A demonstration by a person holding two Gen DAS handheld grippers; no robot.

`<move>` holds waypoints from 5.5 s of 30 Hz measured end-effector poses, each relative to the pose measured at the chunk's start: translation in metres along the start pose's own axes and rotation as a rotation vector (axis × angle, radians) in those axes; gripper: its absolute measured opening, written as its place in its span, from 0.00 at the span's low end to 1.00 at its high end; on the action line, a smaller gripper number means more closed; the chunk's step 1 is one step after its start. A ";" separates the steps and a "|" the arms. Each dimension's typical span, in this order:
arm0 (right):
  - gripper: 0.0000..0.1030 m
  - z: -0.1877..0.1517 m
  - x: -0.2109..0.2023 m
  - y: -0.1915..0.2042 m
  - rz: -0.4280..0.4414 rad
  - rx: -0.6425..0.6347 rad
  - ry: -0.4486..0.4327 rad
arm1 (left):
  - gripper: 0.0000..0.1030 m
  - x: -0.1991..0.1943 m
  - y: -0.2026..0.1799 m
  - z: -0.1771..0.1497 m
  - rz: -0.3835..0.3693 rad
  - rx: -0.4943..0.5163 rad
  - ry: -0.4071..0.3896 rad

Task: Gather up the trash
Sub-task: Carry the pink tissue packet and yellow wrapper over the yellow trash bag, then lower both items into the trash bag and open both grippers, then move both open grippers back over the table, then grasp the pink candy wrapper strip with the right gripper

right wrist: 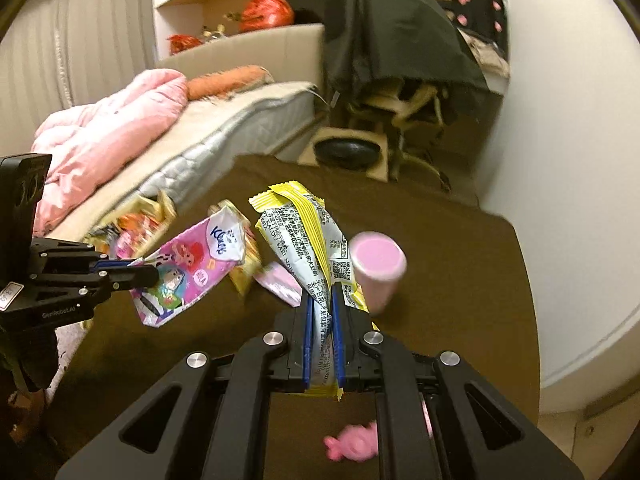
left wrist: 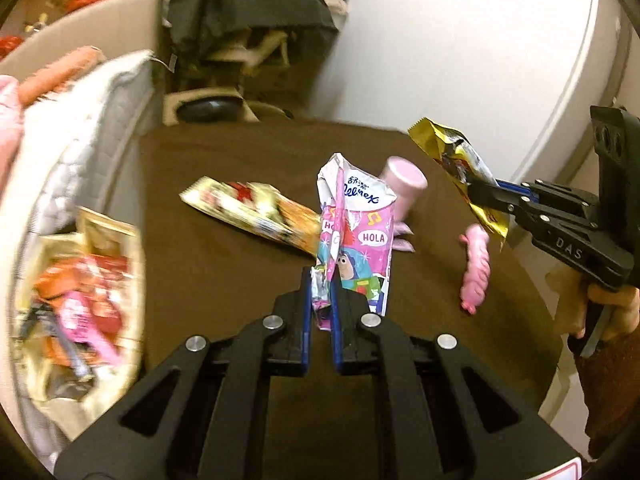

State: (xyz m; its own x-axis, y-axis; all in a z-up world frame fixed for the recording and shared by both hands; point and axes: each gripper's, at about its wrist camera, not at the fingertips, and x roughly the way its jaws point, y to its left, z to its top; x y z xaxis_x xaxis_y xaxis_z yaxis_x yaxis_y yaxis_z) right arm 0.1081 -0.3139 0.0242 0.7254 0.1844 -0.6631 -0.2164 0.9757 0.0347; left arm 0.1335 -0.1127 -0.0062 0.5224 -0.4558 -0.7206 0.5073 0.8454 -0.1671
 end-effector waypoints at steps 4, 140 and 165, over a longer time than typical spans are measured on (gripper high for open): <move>0.10 0.024 0.001 0.030 0.036 -0.041 -0.036 | 0.07 -0.028 0.025 0.004 0.050 -0.032 -0.045; 0.21 -0.025 0.098 -0.005 0.116 -0.036 0.162 | 0.40 0.040 0.046 0.002 0.075 -0.156 0.045; 0.22 -0.048 0.106 0.021 0.295 0.063 0.310 | 0.48 0.055 0.059 0.005 0.036 -0.214 0.057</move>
State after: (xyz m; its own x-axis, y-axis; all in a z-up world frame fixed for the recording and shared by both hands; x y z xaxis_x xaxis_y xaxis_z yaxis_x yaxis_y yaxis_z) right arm 0.1488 -0.2798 -0.0815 0.4058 0.4220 -0.8107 -0.3376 0.8935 0.2962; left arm 0.1951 -0.0894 -0.0522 0.4946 -0.4128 -0.7648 0.3286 0.9035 -0.2751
